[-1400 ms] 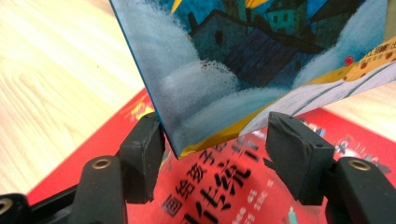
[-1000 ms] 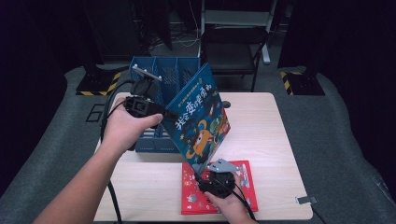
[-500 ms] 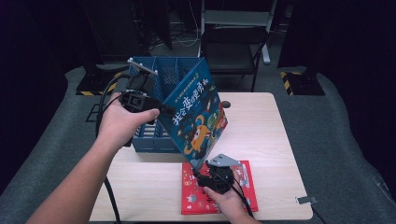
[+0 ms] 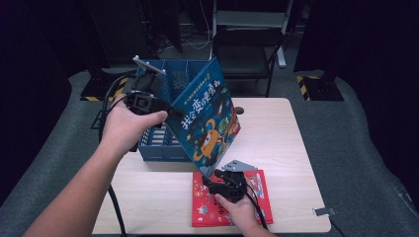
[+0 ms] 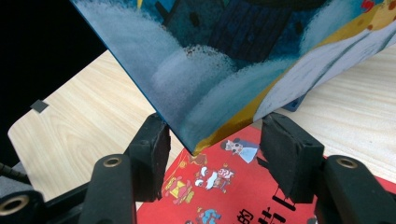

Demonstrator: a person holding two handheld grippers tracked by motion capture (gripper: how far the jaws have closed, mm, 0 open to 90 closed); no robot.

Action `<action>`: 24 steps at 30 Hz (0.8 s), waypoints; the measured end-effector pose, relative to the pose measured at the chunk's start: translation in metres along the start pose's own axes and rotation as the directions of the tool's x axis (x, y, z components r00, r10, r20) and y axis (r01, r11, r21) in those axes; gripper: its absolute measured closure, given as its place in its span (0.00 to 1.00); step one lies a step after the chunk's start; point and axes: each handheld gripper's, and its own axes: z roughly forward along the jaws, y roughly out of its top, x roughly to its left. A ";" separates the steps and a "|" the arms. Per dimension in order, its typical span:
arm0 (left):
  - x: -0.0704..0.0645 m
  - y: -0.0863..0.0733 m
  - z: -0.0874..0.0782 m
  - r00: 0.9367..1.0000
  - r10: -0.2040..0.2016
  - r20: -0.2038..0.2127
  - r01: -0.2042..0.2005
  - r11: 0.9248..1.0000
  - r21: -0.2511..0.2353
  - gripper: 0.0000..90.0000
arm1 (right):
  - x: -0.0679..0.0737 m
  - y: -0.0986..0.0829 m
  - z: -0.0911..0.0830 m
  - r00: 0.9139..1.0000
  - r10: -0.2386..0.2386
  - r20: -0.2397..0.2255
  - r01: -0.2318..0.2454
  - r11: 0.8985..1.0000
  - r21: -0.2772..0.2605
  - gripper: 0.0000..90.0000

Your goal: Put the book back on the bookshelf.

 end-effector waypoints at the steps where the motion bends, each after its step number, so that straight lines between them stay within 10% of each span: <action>1: 0.000 0.000 -0.001 1.000 -0.001 0.000 0.001 1.000 0.003 0.91 | 0.000 0.001 0.001 1.000 0.002 0.000 -0.002 1.000 -0.006 0.48; 24: 0.008 0.015 -0.022 0.999 -0.026 -0.035 0.026 1.000 -0.003 0.90 | 0.009 0.020 0.011 0.999 -0.030 -0.032 0.028 0.999 -0.042 0.49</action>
